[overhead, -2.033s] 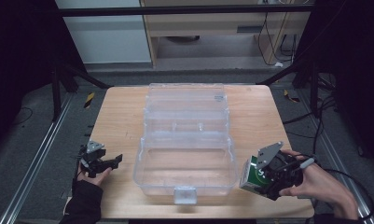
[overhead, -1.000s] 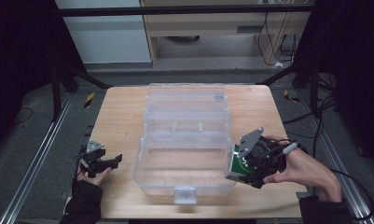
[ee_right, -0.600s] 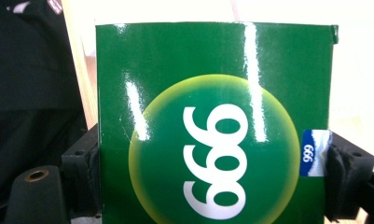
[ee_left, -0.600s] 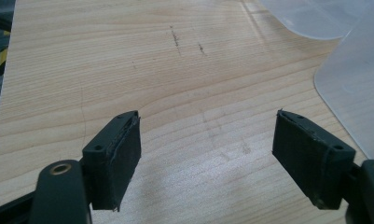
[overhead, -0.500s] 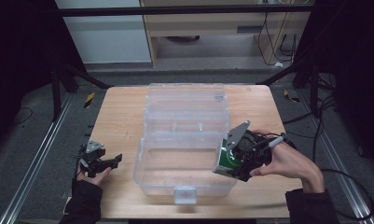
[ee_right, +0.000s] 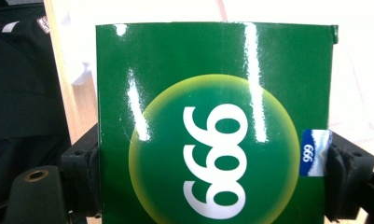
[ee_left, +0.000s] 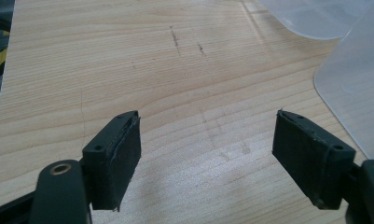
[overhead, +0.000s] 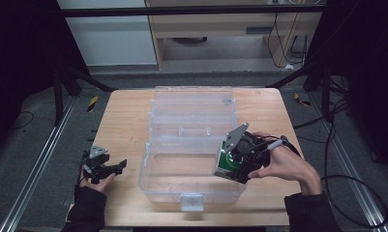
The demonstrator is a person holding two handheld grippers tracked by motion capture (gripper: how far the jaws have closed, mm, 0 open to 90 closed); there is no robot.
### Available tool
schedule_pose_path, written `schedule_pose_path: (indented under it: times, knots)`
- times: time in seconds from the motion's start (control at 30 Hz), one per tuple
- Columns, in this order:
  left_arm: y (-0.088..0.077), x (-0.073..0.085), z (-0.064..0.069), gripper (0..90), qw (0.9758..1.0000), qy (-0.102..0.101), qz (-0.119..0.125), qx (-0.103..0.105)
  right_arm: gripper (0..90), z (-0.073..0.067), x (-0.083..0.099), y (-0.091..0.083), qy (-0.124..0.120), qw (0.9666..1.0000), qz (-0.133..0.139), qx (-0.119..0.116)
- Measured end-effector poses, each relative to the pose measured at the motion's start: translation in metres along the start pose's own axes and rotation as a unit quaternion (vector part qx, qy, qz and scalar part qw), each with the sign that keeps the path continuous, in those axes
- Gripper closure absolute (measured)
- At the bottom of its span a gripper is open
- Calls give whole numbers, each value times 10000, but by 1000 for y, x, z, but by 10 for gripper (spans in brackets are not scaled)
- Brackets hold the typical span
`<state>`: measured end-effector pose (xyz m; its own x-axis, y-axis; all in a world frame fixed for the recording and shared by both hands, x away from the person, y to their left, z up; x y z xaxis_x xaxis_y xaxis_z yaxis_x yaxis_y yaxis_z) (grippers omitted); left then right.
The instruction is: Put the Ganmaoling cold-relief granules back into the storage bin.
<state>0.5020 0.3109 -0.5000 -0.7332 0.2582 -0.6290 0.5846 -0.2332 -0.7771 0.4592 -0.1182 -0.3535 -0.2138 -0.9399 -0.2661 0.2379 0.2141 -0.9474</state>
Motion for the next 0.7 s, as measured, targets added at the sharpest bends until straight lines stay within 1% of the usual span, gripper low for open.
schedule_pose_path:
  times: [0.27, 0.33, 0.47, 0.53, 0.67, 0.7]
  knots:
    - [0, 0, 0, 230, 10000, -24, 18, 9, 160, -2, -6, 12, -52, 9999, -110, -84]
    - [0, 0, 0, 229, 10000, -19, 18, 3, 160, -3, -6, 15, -93, 9998, -164, -99]
    - [0, 0, 0, 230, 10000, -25, 19, 9, 160, -4, -5, 21, -89, 9995, -245, -149]
    - [0, 0, 0, 230, 10000, -6, 4, 0, 160, -6, -5, 24, -129, 9993, -327, -105]
    - [0, 0, 0, 230, 10000, -21, 24, 4, 160, -7, -7, 29, -185, 9991, -370, -136]
    - [0, 0, -1, 229, 10000, -19, 23, 1, 160, -7, -8, 29, -165, 9990, -385, -147]
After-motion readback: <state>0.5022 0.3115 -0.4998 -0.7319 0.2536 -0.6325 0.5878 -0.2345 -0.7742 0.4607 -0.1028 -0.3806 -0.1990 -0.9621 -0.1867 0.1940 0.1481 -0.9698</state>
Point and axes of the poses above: each handheld gripper's, and its own axes: y roughly forward along the jaws, x roughly out of its underside, z roughly to its right, the point moved 4 cm from there along y, roughly forward along the jaws, and after that the axes turned 10 degrees about -z, right-handed, at the moved point
